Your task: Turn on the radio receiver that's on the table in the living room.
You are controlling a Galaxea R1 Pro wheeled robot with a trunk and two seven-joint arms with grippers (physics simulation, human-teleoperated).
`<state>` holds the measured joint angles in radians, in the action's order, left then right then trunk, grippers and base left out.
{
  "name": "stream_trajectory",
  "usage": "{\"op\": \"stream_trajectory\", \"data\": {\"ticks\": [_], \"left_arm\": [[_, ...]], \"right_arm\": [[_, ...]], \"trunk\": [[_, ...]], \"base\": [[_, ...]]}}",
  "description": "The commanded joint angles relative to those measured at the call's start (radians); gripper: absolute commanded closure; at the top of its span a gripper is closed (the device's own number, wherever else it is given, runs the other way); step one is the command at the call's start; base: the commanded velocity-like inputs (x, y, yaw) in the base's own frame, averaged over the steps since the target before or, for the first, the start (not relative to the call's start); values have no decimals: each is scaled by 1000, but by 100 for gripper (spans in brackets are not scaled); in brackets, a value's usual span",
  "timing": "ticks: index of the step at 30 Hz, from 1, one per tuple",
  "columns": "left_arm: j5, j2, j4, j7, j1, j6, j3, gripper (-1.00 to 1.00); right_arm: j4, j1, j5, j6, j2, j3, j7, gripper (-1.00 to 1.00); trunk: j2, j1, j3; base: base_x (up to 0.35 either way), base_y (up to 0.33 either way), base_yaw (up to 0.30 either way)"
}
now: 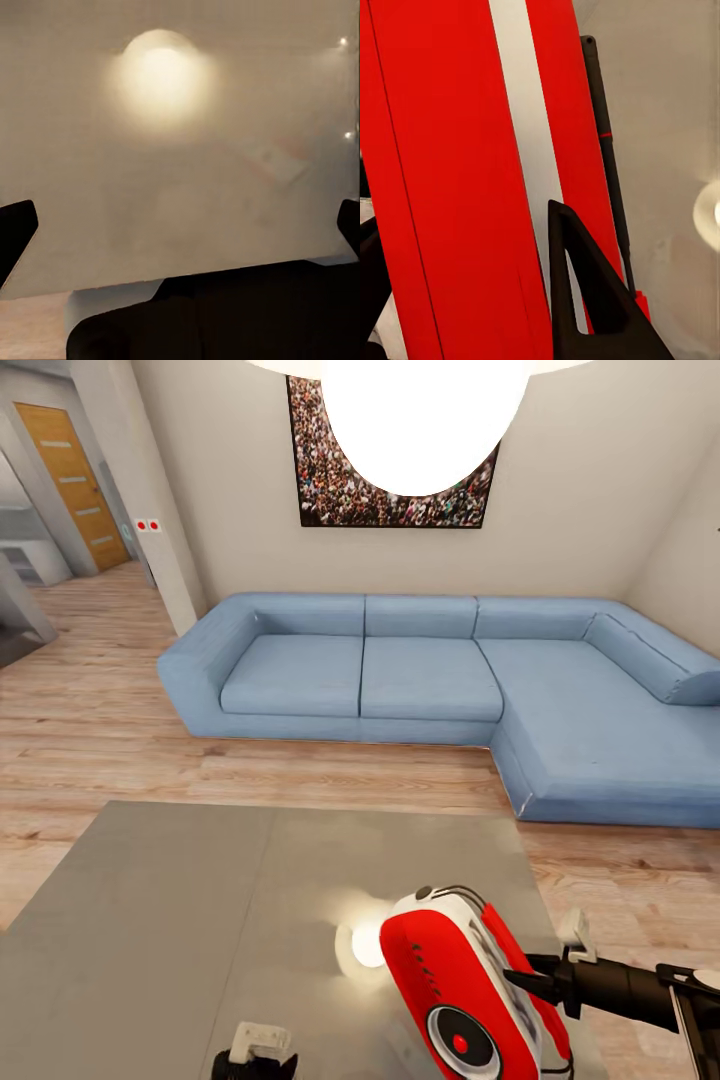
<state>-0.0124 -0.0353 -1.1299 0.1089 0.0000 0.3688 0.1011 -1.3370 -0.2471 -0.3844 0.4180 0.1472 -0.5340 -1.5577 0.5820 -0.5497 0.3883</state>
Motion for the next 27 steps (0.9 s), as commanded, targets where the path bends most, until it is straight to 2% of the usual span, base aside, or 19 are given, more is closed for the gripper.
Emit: {"op": "stream_trajectory", "data": {"ticks": [1,11,15,18,20,22,23,27], "left_arm": [[0,0,-10,4,0,0,0,-100],[0,0,-123,78,0,2,6,-100],[1,2,-158,163,0,2,51,-100],[1,2,-188,228,1,2,68,-100],[2,2,-214,295,1,2,92,-100],[2,4,-226,331,0,1,109,-100],[2,5,-238,375,0,0,124,-100],[2,6,-257,436,-1,-2,133,-100]], "right_arm": [[-1,0,2,-1,0,0,4,100],[-14,-49,2,11,0,2,25,100],[-14,-64,2,13,0,3,25,100],[-13,-76,2,13,0,3,25,100],[-13,-83,2,13,0,4,25,100],[-13,-87,2,13,0,4,25,100],[-13,-95,2,13,0,5,25,100],[-13,-115,1,13,0,6,25,100]], "trunk": [[0,0,0],[0,0,0],[0,0,0],[0,0,0],[0,0,0],[0,0,0],[0,0,0],[0,0,0]], "base": [[0,0,0],[0,0,0],[0,0,0],[0,0,0],[0,0,0],[0,0,0],[0,0,0],[0,0,0]]}}
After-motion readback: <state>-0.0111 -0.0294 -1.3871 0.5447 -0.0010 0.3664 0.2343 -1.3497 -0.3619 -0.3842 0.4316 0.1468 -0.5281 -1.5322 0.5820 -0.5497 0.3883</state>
